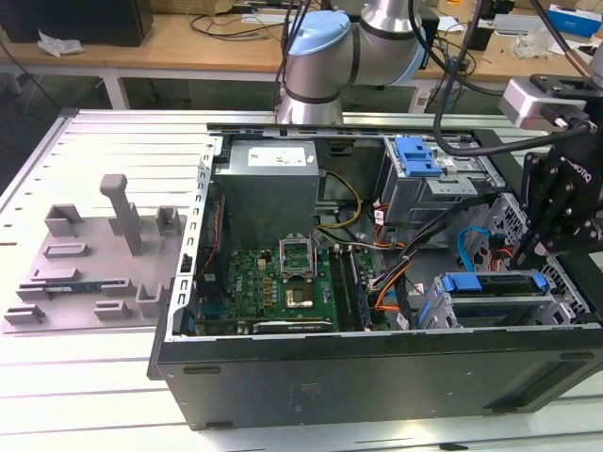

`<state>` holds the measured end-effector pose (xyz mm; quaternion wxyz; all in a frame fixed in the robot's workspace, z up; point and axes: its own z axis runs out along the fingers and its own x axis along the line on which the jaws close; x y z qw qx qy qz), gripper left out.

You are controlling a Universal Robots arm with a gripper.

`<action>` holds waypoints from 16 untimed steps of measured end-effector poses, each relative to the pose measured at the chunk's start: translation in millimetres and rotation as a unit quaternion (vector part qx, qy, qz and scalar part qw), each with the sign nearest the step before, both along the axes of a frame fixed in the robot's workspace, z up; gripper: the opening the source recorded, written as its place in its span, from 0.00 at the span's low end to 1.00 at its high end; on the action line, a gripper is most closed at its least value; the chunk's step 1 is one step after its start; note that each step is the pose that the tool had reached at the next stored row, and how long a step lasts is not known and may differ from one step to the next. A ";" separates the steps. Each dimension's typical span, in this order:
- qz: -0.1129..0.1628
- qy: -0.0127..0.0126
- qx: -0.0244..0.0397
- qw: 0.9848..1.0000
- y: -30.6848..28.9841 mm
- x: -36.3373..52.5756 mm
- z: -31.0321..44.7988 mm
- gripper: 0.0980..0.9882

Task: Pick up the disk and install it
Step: 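Insert the first disk wire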

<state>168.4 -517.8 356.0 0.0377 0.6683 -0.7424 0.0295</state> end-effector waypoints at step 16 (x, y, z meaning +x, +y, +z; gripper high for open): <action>0.000 0.000 0.000 1.000 -2.3 0.0 -0.7 0.07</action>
